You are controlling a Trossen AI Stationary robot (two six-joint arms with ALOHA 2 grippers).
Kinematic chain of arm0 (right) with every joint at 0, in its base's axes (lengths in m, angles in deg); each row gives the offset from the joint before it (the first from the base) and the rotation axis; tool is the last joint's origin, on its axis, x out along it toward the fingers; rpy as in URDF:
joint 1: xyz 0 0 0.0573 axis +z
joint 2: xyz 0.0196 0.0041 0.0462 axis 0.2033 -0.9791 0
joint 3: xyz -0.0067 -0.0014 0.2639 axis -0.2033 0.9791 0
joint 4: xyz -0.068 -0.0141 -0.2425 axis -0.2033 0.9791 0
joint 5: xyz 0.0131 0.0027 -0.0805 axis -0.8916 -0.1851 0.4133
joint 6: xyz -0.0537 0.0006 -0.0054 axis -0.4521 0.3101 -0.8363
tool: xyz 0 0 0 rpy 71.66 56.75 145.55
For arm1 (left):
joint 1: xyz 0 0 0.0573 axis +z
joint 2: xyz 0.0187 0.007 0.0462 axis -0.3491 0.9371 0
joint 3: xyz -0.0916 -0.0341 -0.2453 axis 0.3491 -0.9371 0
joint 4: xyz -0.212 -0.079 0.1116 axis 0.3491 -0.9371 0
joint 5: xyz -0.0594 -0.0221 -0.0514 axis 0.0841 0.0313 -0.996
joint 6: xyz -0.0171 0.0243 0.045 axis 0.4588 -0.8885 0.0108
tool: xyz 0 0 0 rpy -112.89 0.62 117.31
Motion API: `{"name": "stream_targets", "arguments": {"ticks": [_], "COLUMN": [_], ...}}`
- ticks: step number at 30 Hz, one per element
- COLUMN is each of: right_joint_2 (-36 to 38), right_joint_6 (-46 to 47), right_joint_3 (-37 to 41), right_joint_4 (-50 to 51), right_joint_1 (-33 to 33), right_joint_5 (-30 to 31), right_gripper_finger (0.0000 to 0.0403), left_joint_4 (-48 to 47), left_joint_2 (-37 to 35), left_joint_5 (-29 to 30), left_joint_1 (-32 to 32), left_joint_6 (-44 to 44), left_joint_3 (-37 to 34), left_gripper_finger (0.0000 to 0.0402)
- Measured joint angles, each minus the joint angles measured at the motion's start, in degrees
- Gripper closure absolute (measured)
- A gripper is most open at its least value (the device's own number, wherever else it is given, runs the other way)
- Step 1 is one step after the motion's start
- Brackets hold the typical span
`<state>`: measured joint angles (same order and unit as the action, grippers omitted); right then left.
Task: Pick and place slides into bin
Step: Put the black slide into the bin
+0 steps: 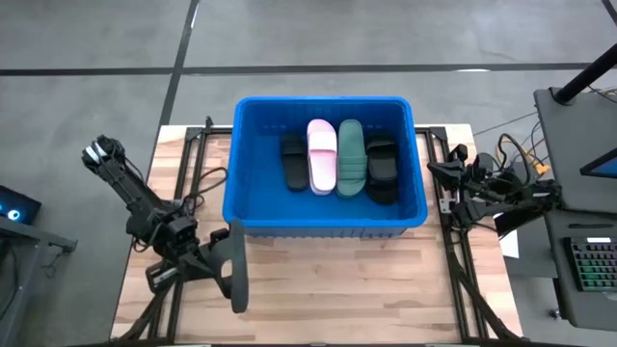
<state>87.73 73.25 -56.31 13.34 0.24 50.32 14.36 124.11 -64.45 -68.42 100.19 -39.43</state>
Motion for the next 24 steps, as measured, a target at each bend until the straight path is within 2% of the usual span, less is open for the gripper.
{"name": "stream_targets", "arguments": {"ticks": [3,7,9,12,15,19,24], "right_joint_2": [0.0,0.0,0.0,0.0,0.0,0.0,0.0], "right_joint_6": [0.0,0.0,0.0,0.0,0.0,0.0,0.0], "right_joint_3": [0.0,0.0,0.0,0.0,0.0,0.0,0.0], "right_joint_4": [0.0,0.0,0.0,-0.1,-0.1,-0.3,-0.7], "right_joint_1": [0.0,0.0,0.0,0.0,0.0,0.0,0.0], "right_joint_5": [0.0,0.0,0.0,0.0,0.0,0.0,0.0], "right_gripper_finger": [0.0394,0.0394,0.0394,0.0394,0.0394,0.0394,0.0394], "left_joint_4": [0.1,3.6,7.5,10.8,13.4,13.5,13.5], "left_joint_2": [0.0,0.0,0.4,1.2,1.3,2.0,4.3], "left_joint_5": [2.4,14.9,18.4,18.3,19.5,23.7,24.1], "left_joint_1": [0.2,1.6,2.6,4.5,7.0,11.5,17.9], "left_joint_6": [-2.6,-12.0,-18.2,-25.9,-29.2,-30.0,-30.0], "left_joint_3": [0.0,0.0,0.0,0.1,0.1,2.1,5.7], "left_gripper_finger": [0.0402,0.0402,0.0402,0.0402,0.0402,0.0401,0.0401]}}
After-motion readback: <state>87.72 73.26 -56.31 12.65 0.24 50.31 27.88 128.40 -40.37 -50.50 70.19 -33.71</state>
